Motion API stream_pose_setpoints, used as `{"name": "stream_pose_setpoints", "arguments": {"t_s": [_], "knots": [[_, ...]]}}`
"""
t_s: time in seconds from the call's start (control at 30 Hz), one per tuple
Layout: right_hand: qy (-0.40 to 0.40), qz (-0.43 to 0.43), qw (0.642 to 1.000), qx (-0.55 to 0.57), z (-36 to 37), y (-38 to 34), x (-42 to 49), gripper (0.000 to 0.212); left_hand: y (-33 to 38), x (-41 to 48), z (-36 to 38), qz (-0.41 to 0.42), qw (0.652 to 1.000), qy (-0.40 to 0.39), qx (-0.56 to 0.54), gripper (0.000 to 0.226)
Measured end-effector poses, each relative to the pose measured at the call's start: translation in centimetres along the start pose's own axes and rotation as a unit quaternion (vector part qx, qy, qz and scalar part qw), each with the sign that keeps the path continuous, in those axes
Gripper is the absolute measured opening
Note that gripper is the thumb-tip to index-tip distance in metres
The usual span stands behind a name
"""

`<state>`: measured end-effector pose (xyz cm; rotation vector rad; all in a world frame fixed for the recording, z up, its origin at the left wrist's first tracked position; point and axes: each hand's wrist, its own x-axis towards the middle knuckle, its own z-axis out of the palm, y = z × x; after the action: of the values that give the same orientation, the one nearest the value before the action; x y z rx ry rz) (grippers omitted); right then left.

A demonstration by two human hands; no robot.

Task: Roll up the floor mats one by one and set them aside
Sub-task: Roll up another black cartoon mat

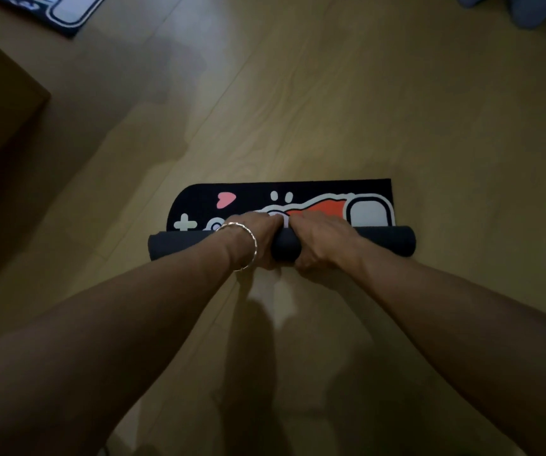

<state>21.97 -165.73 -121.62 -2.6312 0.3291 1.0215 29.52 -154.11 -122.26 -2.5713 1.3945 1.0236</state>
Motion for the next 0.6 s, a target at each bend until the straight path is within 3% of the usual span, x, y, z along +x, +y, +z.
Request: {"name": "stream_pose_setpoints", "arguments": {"t_s": [0.13, 0.27, 0.47, 0.6], "knots": [[-0.05, 0.005, 0.998, 0.029, -0.87, 0.3, -0.3, 0.063, 0.26, -0.42, 0.26, 0.007, 1.0, 0.0, -0.002, 0.059], [0.003, -0.03, 1.0, -0.002, -0.51, -0.29, -0.57, 0.07, -0.21, -0.45, -0.43, -0.004, 0.996, -0.067, -0.059, 0.061], [-0.062, -0.001, 0.997, 0.043, -1.01, 0.44, -0.19, 0.064, 0.26, -0.59, 0.32, 0.001, 1.0, 0.003, 0.004, 0.059], [0.004, -0.033, 0.999, -0.02, -0.5, 0.14, -0.82, 0.072, 0.14, -0.12, -0.16, -0.025, 0.997, -0.057, -0.035, 0.056]]}}
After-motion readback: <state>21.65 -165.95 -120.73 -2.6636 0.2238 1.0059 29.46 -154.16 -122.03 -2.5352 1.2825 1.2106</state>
